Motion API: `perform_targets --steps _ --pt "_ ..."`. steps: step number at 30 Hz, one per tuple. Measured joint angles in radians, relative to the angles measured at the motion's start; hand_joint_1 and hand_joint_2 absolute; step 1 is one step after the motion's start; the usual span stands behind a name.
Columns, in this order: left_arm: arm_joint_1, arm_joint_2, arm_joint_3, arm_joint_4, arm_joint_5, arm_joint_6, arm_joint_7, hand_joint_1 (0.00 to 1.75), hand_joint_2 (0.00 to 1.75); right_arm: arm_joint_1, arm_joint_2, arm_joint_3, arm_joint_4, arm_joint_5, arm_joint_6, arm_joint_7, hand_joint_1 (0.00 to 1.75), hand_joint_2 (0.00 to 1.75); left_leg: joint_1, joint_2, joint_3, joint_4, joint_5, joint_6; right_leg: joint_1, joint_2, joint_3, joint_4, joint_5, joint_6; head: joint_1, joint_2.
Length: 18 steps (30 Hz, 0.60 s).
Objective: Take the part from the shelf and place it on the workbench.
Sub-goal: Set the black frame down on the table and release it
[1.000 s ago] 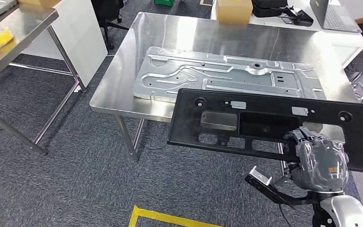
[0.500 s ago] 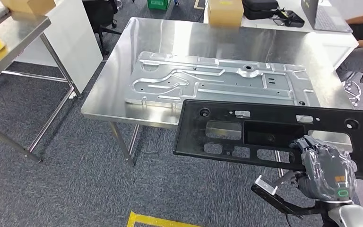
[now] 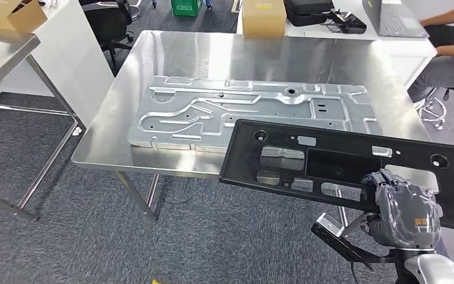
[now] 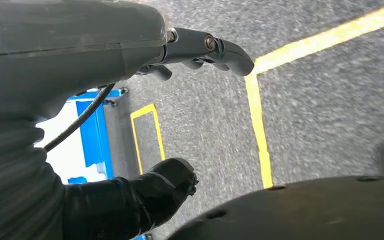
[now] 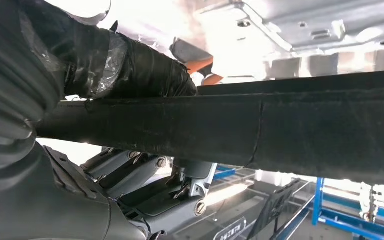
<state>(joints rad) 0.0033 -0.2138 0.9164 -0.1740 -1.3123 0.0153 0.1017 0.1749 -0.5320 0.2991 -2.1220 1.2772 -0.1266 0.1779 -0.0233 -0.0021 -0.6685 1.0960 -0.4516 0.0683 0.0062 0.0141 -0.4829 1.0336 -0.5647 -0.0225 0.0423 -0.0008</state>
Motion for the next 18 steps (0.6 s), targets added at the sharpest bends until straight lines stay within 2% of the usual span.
perform_targets --steps 1,2,4,5,6,7,9,10,11,12,14,15,16,17,18 --pt "0.001 0.002 0.001 0.0 0.0 0.001 0.0 0.0 1.75 -0.003 0.004 0.001 0.004 0.001 0.0 0.002 1.75 1.75 -0.006 -0.003 0.009 -0.03 0.021 0.01 -0.001 0.001 0.008 -0.005 -0.006 0.004 0.002 0.0" --pt "0.001 0.003 0.002 0.0 0.0 0.002 0.0 0.0 1.75 -0.006 0.009 0.001 0.008 0.002 0.0 0.005 1.75 1.75 -0.009 -0.005 0.015 -0.045 0.023 0.015 -0.002 0.003 0.015 -0.007 -0.004 0.009 0.004 0.0" --pt "0.0 -0.001 0.003 0.0 -0.004 0.004 0.001 0.0 1.75 -0.023 0.024 0.001 0.021 0.002 0.0 0.014 1.75 1.75 -0.006 -0.003 0.05 -0.079 0.027 0.014 -0.004 0.002 0.027 -0.001 0.009 0.019 0.003 0.0" --pt "0.0 -0.003 0.003 0.0 -0.007 0.005 0.002 0.0 1.75 -0.041 0.035 0.001 0.034 0.003 -0.004 0.017 1.75 1.75 -0.003 -0.002 0.07 -0.097 0.029 0.014 -0.005 0.001 0.021 0.022 0.018 0.023 0.003 0.0" --pt "-0.001 -0.005 0.003 0.0 -0.012 0.006 0.002 0.0 1.75 -0.069 0.048 0.001 0.054 0.01 -0.011 0.019 1.75 1.75 0.002 -0.001 0.089 -0.111 0.03 0.013 -0.007 -0.001 0.0 0.06 0.018 0.029 0.004 0.0" --pt "-0.002 -0.005 0.003 0.0 -0.015 0.006 0.002 0.0 1.75 -0.101 0.064 0.003 0.081 0.021 -0.021 0.018 1.75 1.75 0.005 0.002 0.102 -0.121 0.028 0.012 -0.011 -0.003 -0.034 0.11 0.009 0.035 0.004 0.0" --pt "-0.007 -0.004 0.003 0.0 -0.021 0.006 0.0 0.0 1.75 -0.171 0.1 0.009 0.15 0.046 -0.039 0.014 1.75 1.75 0.01 0.004 0.12 -0.128 0.017 0.009 -0.022 -0.006 -0.114 0.204 -0.039 0.051 0.005 0.0" --pt "-0.009 -0.004 0.003 0.0 -0.024 0.006 -0.001 0.0 1.75 -0.201 0.118 0.015 0.187 0.052 -0.044 0.011 1.75 1.75 0.012 0.004 0.128 -0.129 0.009 0.004 -0.029 -0.008 -0.143 0.222 -0.062 0.058 0.005 0.0" --pt "-0.01 -0.005 0.003 0.0 -0.026 0.006 -0.001 0.0 1.75 -0.231 0.138 0.023 0.225 0.054 -0.045 0.009 1.75 1.75 0.016 0.003 0.139 -0.127 0.0 -0.002 -0.035 -0.01 -0.16 0.214 -0.066 0.066 0.005 0.0" --pt "-0.01 -0.005 0.003 0.0 -0.029 0.007 0.001 0.0 1.75 -0.258 0.155 0.032 0.261 0.055 -0.044 0.008 1.75 1.75 0.02 0.003 0.15 -0.124 -0.01 -0.008 -0.041 -0.012 -0.162 0.179 -0.043 0.072 0.005 0.0" --pt "-0.008 -0.004 0.003 0.0 -0.032 0.01 0.005 0.0 1.75 -0.311 0.182 0.051 0.328 0.058 -0.042 0.007 1.75 1.75 0.027 0.001 0.168 -0.112 -0.032 -0.022 -0.05 -0.015 -0.151 0.071 0.06 0.081 0.006 0.0" --pt "-0.008 -0.004 0.003 0.0 -0.033 0.013 0.006 0.0 1.75 -0.336 0.191 0.06 0.36 0.06 -0.039 0.008 1.75 1.75 0.028 0.0 0.17 -0.104 -0.042 -0.03 -0.049 -0.017 -0.149 0.031 0.098 0.078 0.006 0.0" --pt "-0.008 -0.004 0.003 0.0 -0.033 0.014 0.005 0.0 1.75 -0.357 0.199 0.068 0.39 0.062 -0.037 0.009 1.75 1.75 0.028 -0.001 0.167 -0.097 -0.051 -0.038 -0.047 -0.018 -0.151 0.011 0.125 0.071 0.006 0.0" --pt "-0.008 -0.003 0.003 0.0 -0.033 0.015 0.001 0.0 1.75 -0.373 0.207 0.074 0.416 0.063 -0.035 0.01 1.75 1.75 0.027 -0.003 0.163 -0.091 -0.059 -0.044 -0.045 -0.02 -0.156 0.011 0.129 0.063 0.006 0.0" --pt "-0.008 -0.003 0.003 0.0 -0.032 0.016 -0.005 0.0 1.75 -0.387 0.214 0.079 0.44 0.063 -0.032 0.012 1.75 1.75 0.026 -0.003 0.157 -0.089 -0.063 -0.044 -0.043 -0.021 -0.157 0.011 0.131 0.055 0.006 0.0"
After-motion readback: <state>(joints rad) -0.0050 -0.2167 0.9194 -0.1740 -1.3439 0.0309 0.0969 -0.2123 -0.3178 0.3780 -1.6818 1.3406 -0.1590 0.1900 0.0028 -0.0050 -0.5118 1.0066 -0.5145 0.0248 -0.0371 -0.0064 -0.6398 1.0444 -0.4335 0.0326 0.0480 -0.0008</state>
